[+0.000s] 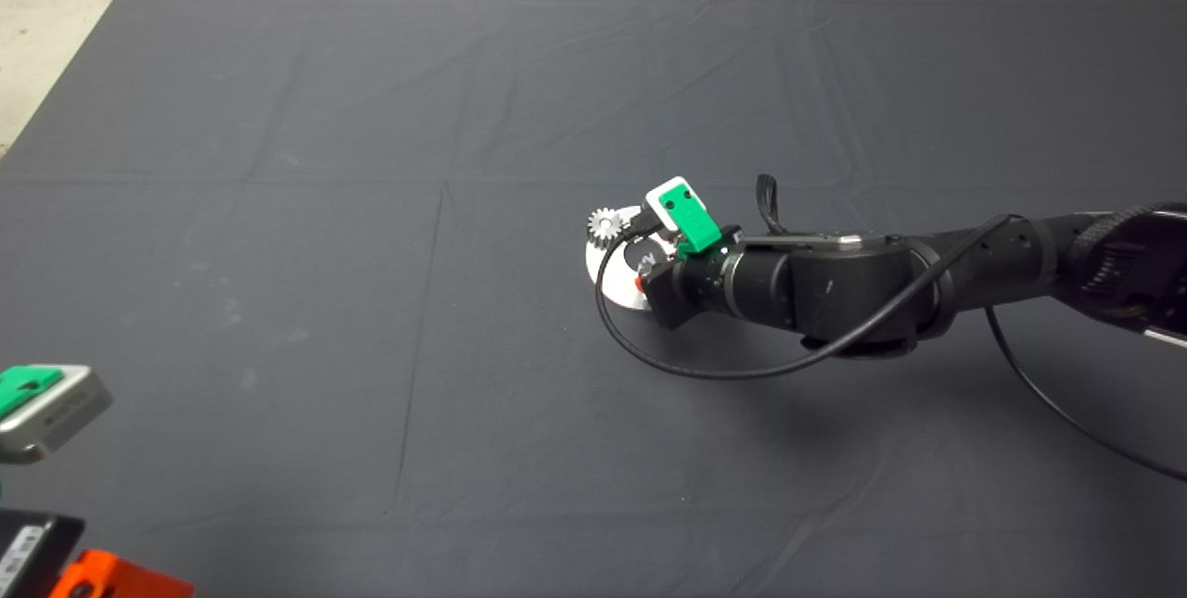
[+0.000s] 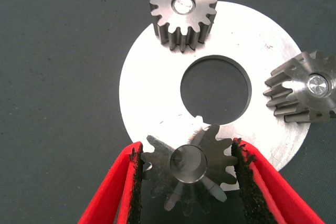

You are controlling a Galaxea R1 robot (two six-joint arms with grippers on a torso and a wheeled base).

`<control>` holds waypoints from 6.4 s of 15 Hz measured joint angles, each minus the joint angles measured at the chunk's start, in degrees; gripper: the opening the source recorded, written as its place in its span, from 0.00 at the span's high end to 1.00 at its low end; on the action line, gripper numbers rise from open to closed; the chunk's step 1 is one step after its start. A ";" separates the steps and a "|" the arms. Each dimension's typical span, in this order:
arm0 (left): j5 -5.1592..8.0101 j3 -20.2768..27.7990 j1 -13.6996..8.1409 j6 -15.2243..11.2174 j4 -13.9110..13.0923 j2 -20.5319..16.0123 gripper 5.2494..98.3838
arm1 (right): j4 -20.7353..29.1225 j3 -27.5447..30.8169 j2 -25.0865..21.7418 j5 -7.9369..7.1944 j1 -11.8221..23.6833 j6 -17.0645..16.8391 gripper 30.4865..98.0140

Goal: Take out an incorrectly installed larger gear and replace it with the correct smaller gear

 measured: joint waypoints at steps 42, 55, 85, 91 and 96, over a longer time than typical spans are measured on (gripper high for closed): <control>0.02 0.02 0.00 0.00 0.00 -0.01 0.01 | 0.78 1.37 0.33 0.16 -0.80 -0.55 0.85; 0.04 0.02 0.33 0.00 0.00 -0.01 0.01 | -0.96 1.37 0.24 -0.37 -1.13 -0.55 0.85; 0.04 0.02 0.33 0.00 0.00 -0.01 0.01 | -3.31 0.69 0.00 -1.13 -2.97 -0.33 0.76; 0.06 0.02 0.33 0.02 0.00 -0.31 0.01 | -2.25 6.82 -3.41 -1.73 0.37 1.12 0.65; -0.28 0.02 0.33 1.95 0.00 -0.16 0.01 | 17.91 13.92 -9.39 -1.71 13.25 5.73 0.53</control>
